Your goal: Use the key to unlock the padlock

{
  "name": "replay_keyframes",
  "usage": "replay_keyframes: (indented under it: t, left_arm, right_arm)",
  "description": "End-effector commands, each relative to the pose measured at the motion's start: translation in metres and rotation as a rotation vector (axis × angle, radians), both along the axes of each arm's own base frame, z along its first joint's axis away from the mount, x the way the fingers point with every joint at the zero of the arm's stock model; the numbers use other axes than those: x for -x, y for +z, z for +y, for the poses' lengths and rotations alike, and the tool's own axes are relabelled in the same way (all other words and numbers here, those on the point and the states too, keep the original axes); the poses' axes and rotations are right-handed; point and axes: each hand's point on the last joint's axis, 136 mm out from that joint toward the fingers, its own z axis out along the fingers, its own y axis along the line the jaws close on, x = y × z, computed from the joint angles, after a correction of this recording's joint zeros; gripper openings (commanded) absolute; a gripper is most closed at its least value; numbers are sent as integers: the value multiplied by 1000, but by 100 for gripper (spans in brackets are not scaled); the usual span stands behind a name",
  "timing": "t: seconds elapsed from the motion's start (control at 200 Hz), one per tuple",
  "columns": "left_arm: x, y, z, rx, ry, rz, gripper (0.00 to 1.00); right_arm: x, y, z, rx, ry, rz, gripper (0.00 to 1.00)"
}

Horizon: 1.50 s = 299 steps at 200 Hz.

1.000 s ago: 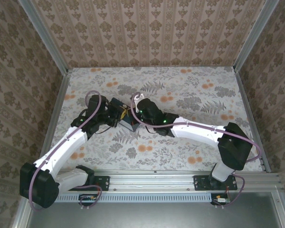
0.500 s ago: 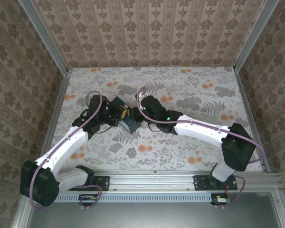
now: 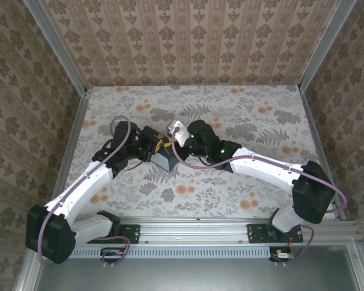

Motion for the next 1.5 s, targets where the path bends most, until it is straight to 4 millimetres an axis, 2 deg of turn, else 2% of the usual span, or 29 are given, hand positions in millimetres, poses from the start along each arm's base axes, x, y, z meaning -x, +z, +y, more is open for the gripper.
replay_keyframes:
  t: [0.0, 0.305, 0.475, 1.075, 1.115, 1.205, 1.295, 1.49]
  left_arm:
    - [-10, 34, -7, 49, -17, -92, 0]
    - [-9, 37, -7, 54, -19, -97, 0]
    - [-8, 38, -8, 60, -21, -97, 0]
    - [-5, 46, -13, 101, -39, -109, 0]
    - [-5, 47, -13, 103, -38, -109, 0]
    - [-5, 48, -14, 108, -41, -113, 0]
    - [-6, 48, -14, 110, -39, -117, 0]
    - [-9, 51, -16, 127, -35, -124, 0]
  right_arm:
    - [6, -4, 14, 30, 124, -63, 33]
    - [-1, -24, 17, 50, 128, -23, 30]
    - [-14, -27, 14, 40, 83, -10, 21]
    - [-24, -27, 19, 6, 59, 10, 16]
    - [-25, -28, 20, 7, 59, 15, 13]
    - [-26, -25, 21, -22, 39, 52, 6]
    - [-25, -14, 23, -79, 5, 134, 1]
    - [-20, -14, 21, -149, -68, 289, 0]
